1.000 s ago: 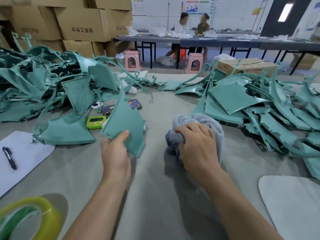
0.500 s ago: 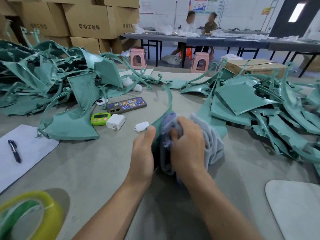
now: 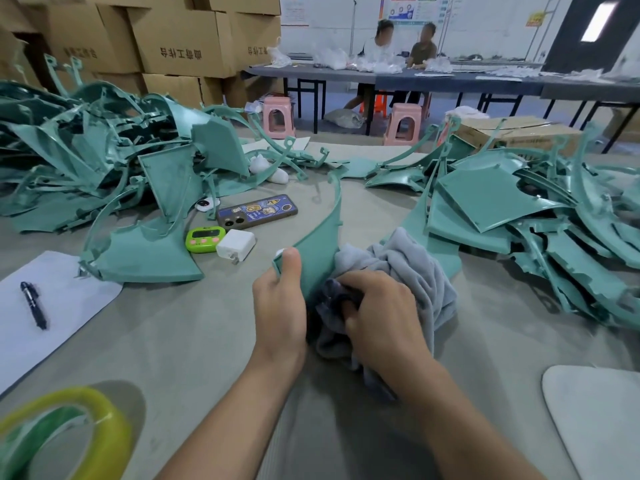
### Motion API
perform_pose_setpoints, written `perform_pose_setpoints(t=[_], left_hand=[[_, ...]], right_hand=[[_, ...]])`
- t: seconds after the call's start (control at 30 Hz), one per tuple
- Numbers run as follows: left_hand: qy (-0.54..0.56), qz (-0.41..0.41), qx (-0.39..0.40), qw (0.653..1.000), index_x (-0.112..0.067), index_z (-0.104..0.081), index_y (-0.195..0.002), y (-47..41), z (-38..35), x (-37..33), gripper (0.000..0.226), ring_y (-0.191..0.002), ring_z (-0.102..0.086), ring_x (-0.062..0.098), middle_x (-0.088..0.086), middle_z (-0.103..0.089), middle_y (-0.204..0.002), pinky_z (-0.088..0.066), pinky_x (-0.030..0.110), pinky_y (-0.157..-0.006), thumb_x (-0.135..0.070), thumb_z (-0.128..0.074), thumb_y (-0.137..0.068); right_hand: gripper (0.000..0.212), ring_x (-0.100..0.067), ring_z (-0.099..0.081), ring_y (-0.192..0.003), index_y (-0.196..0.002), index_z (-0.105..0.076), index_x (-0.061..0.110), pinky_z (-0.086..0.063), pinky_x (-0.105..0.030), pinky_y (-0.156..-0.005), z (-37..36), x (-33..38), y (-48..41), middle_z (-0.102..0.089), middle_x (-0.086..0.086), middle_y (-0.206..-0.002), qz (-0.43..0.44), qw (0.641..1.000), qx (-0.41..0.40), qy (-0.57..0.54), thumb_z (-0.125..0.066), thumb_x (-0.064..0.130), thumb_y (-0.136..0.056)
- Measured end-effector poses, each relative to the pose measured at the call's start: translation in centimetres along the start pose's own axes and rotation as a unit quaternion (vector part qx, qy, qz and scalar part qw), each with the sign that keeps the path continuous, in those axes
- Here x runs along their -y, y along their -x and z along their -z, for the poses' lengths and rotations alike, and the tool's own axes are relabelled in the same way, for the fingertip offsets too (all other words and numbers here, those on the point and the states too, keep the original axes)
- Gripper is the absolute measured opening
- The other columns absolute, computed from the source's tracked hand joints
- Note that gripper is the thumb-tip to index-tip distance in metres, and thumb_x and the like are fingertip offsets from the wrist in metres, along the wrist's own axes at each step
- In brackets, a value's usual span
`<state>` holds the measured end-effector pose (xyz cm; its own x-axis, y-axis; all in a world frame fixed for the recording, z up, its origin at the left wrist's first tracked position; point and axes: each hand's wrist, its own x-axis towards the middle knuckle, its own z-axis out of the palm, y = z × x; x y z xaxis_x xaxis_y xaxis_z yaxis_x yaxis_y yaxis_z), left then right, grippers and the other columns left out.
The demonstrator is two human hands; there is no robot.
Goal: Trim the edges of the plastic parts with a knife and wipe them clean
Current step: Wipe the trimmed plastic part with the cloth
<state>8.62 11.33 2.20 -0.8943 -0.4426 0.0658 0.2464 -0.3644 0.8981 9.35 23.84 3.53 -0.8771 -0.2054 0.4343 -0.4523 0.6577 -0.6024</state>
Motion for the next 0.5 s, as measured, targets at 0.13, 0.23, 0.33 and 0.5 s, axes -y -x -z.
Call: perform_pose_setpoints(t=[0.13, 0.23, 0.33, 0.5], left_hand=[[-0.019, -0.044, -0.100, 0.994, -0.018, -0.074, -0.072, -0.6, 0.6, -0.3, 0.039, -0.076, -0.067, 0.026, 0.005, -0.073, -0.077, -0.058, 0.059, -0.076, -0.054, -0.063, -0.082], [0.016, -0.054, -0.170, 0.984, -0.033, -0.078, -0.071, -1.8, 1.8, -1.1, 0.025, -0.070, -0.071, 0.014, -0.010, -0.075, -0.073, -0.057, 0.034, -0.062, -0.044, -0.065, -0.090], [0.113, 0.044, -0.188, 0.975, -0.013, -0.074, -0.088, -2.6, 2.4, -1.1, 0.025, -0.072, -0.075, 0.015, -0.002, -0.078, -0.081, -0.057, 0.029, -0.054, -0.037, -0.068, -0.094], [-0.050, 0.099, -0.064, 0.992, -0.016, -0.067, -0.115, -1.3, 0.7, 1.0, 0.023, -0.096, -0.074, 0.016, 0.005, -0.077, -0.106, -0.059, 0.042, -0.090, -0.029, -0.066, -0.096]], right_hand=[[0.015, -0.005, -0.054, -0.068, -0.075, -0.065, 0.028, -0.033, -0.010, -0.058, 0.0, -0.3, -0.1, -0.060, 0.013, -0.068, -0.055, 0.998, -0.029, 0.022, -0.050, 0.029, -0.073], [0.025, -0.002, -0.053, -0.065, -0.064, -0.049, 0.031, -0.036, -0.007, -0.056, 0.6, -0.9, -0.6, -0.057, 0.016, -0.062, -0.116, 0.983, -0.142, -0.026, -0.053, 0.019, -0.086], [0.027, 0.001, -0.054, -0.061, -0.072, -0.060, 0.027, -0.037, -0.006, -0.057, 1.3, -1.5, -0.8, -0.062, 0.020, -0.064, -0.154, 0.969, -0.163, -0.104, -0.057, 0.009, -0.092], [0.037, -0.033, -0.073, -0.100, -0.112, -0.077, 0.011, -0.061, -0.042, -0.088, 0.9, -0.5, -0.2, -0.076, -0.021, -0.107, -0.175, 0.823, 0.014, -0.540, -0.053, -0.011, -0.095]])
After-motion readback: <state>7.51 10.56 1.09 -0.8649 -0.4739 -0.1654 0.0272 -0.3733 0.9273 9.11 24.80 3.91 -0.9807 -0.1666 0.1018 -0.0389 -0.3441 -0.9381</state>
